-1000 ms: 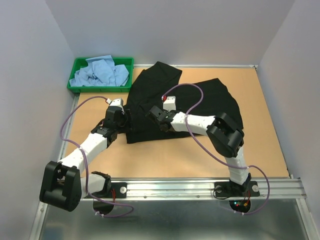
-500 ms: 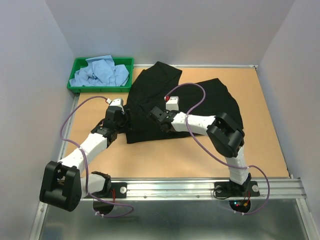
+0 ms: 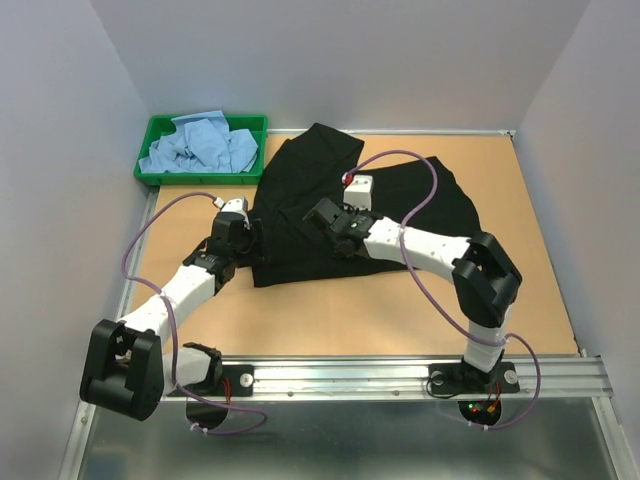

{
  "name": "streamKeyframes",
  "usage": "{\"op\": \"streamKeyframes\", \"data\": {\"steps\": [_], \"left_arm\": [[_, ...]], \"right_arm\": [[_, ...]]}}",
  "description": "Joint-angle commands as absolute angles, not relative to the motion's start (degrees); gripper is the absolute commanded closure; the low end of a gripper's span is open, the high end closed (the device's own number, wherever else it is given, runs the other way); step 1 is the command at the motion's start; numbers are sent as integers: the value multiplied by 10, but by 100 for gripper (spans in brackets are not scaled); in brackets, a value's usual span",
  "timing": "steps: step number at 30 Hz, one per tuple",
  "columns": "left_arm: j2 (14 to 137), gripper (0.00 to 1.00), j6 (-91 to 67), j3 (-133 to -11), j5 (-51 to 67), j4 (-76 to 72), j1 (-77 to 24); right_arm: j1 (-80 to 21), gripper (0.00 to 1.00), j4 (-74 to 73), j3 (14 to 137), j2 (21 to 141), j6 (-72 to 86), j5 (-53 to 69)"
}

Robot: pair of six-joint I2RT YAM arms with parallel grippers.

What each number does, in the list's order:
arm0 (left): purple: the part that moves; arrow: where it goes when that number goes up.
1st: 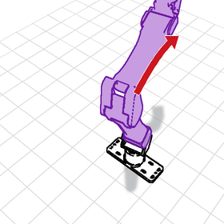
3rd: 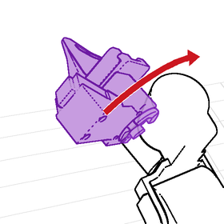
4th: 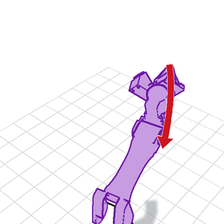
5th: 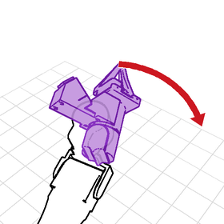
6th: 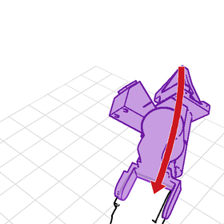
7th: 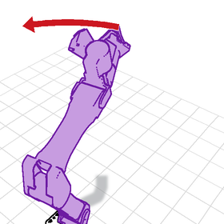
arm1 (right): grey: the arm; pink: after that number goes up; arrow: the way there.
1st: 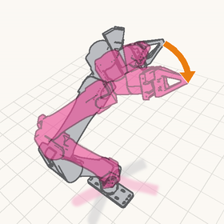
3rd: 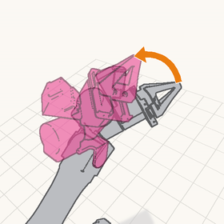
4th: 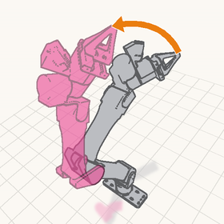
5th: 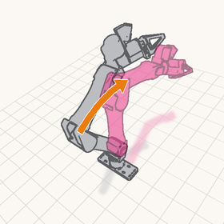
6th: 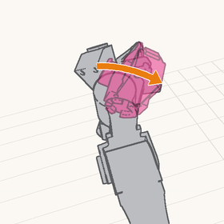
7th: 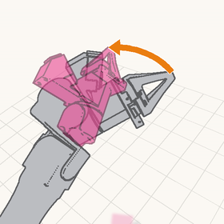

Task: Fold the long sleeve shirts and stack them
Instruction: Fold the shirt

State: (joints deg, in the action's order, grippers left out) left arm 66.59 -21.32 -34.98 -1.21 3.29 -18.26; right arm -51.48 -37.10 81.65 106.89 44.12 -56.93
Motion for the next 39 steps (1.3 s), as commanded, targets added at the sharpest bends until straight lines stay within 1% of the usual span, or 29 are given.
{"op": "streamKeyframes", "data": {"steps": [1,5,12,16,19,22,27,32,33,39], "left_arm": [[664,28,-215,-372,-10,26,-182],[664,28,-216,-372,-11,27,-182],[659,28,-220,-371,-12,28,-182],[654,28,-221,-369,-18,27,-181],[650,28,-223,-369,-24,30,-181],[646,28,-224,-367,-28,30,-181],[645,28,-227,-368,-32,30,-179],[647,28,-229,-369,-28,29,-178],[646,28,-229,-368,-28,28,-177],[650,28,-230,-368,-22,26,-176]], "right_arm": [[-501,99,-315,818,1015,391,-602],[-496,99,-195,777,979,302,-554],[-477,99,-99,816,984,188,-491],[-474,99,-16,816,970,121,-420],[-468,100,25,795,947,91,-394],[-456,99,47,735,916,76,-363],[-422,100,65,620,829,85,-327],[-371,99,86,502,751,78,-294],[-359,100,89,490,727,72,-290],[-343,99,98,421,679,81,-247]]}}
